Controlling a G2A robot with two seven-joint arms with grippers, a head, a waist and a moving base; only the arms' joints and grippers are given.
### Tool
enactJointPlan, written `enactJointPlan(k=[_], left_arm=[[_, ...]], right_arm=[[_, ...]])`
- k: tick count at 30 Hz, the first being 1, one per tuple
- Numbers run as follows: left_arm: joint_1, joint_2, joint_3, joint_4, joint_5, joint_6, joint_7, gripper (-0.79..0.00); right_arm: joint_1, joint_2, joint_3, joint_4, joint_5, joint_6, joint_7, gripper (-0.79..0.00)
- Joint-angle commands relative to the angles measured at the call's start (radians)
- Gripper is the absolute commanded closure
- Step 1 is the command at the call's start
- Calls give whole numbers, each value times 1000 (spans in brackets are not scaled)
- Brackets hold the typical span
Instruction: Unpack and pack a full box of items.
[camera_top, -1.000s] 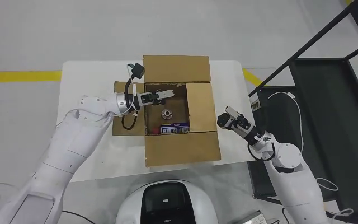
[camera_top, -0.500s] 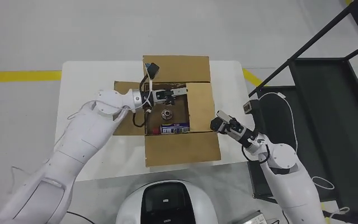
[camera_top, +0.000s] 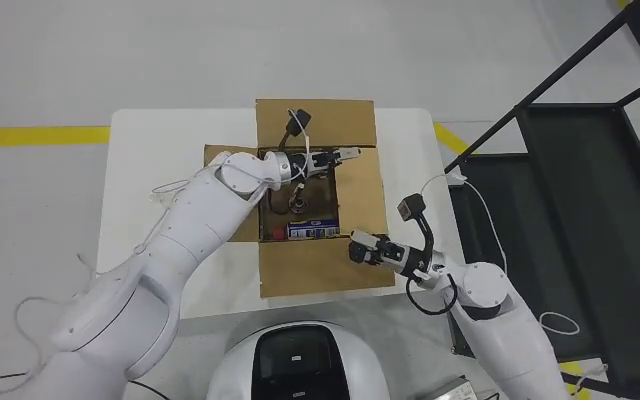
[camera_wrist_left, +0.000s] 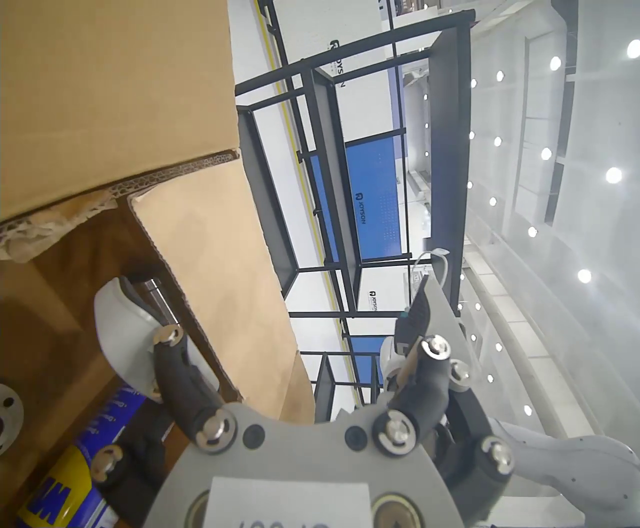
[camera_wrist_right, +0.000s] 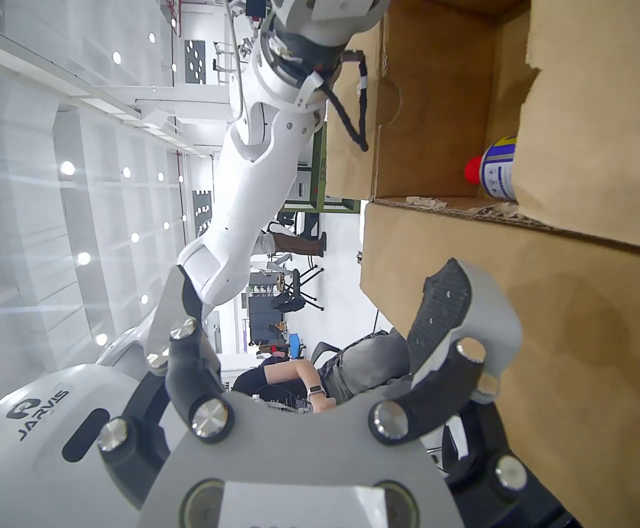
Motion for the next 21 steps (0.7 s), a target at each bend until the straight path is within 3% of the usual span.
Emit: enactJointPlan(k=[1,7,15,21], left_arm=[[-7,-29,13,40,5,-1,12,-785],[-17,-93,17,148,-12,-36,17,-785],[-45,-130,-63,165,-156,-262,-64,-785],[-58,-168,-64,167,-170,-264,-154,-785]], right_arm=[[-4,0,-13,-13,-13,6,-7,-785],[-25,2,-30,-39,-35,19,-14,-785],[-25,2,-45,-36,-40,29,-63,-785],[-13,-1,3,25,93,-62,-117,-785]])
